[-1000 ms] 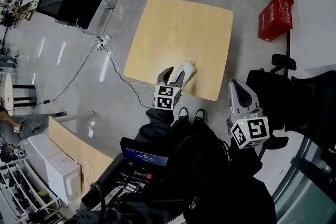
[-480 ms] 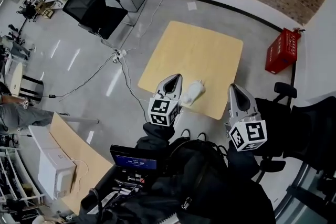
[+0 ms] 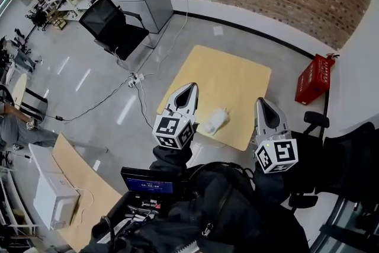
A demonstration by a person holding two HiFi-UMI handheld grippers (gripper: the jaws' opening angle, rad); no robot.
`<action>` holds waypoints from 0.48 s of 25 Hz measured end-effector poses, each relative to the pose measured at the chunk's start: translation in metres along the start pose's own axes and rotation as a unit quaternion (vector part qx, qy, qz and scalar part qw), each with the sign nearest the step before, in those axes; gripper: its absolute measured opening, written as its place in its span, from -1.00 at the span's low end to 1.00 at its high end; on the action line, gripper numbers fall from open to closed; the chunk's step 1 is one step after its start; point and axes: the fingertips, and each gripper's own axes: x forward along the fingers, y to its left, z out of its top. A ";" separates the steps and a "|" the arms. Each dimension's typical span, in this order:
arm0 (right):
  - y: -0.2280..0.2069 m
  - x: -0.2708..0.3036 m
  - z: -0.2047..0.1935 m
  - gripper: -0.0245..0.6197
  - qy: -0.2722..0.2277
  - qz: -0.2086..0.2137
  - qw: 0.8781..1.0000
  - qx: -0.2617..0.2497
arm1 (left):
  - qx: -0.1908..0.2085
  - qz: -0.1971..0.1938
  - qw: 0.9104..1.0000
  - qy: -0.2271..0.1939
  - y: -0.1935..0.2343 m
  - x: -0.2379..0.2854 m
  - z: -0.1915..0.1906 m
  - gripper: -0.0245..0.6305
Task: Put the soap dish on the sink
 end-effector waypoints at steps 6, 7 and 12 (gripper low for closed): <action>-0.006 0.000 0.011 -0.91 -0.015 -0.011 1.000 -0.010 | 0.001 -0.010 1.000 -0.029 -0.008 0.000 0.024 -0.92; -0.006 0.000 0.012 -0.91 -0.017 -0.012 1.000 -0.011 | 0.001 -0.012 0.999 -0.032 -0.008 -0.001 0.027 -0.92; -0.008 0.000 0.018 -0.91 -0.027 -0.016 0.999 -0.016 | 0.004 -0.018 0.999 -0.039 -0.013 0.002 0.032 -0.92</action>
